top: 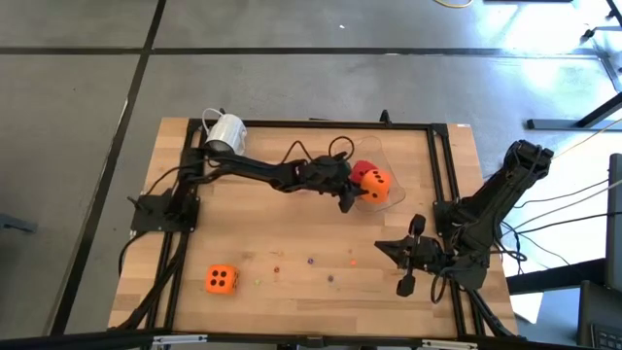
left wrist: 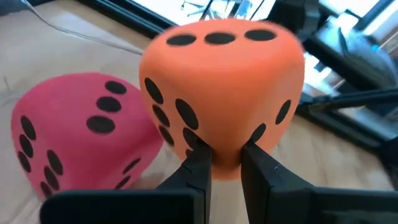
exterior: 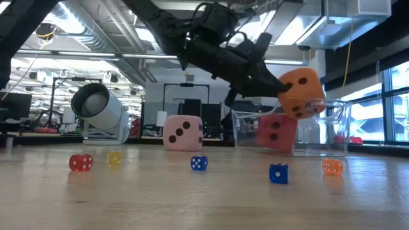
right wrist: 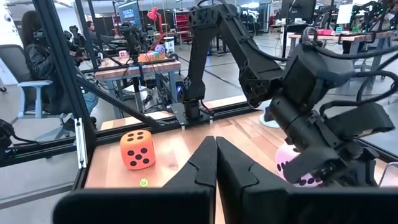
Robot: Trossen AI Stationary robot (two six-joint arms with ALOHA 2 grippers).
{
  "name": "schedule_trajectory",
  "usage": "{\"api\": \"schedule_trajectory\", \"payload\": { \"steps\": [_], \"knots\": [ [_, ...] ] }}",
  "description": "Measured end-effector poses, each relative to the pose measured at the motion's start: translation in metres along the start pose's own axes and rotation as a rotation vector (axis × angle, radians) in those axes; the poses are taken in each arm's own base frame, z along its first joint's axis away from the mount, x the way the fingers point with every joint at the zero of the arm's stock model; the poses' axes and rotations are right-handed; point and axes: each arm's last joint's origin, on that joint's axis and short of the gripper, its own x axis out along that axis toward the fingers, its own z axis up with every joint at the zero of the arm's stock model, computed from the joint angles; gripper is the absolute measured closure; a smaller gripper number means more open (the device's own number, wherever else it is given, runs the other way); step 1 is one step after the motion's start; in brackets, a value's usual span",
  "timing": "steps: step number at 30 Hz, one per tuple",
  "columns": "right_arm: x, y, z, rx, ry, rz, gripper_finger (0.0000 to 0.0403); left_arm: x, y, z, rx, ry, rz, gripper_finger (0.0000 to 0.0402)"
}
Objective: Pick & Place Dice
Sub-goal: Put the right large orange die in the bin, then put the large pink die in the bin
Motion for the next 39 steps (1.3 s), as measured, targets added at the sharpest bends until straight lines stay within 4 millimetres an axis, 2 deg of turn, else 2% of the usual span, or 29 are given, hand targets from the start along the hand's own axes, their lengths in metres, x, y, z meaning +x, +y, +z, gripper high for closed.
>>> {"api": "schedule_trajectory", "payload": {
  "steps": [5,15,20,29,39],
  "knots": [
    [0.0,0.0,0.0,0.0,0.0,0.0,0.0401,0.001,0.0,-0.002,0.09,0.049,0.1,0.0358],
    [0.0,0.0,0.0,-0.001,0.0,0.0,0.0401,0.0,-0.019,0.015,0.228,0.067,0.129,0.0349],
    [0.0,0.0,0.0,-0.003,0.003,0.009,0.0401,0.0,-0.023,0.017,0.233,0.061,0.121,0.0325],
    [0.0,0.001,0.0,0.0,0.007,0.025,0.0401,-0.001,-0.019,0.01,0.235,0.135,0.17,0.0278],
    [0.0,0.001,0.0,0.003,0.007,0.025,0.0393,-0.001,-0.024,0.006,0.216,0.163,0.12,0.0272]
  ]
}}
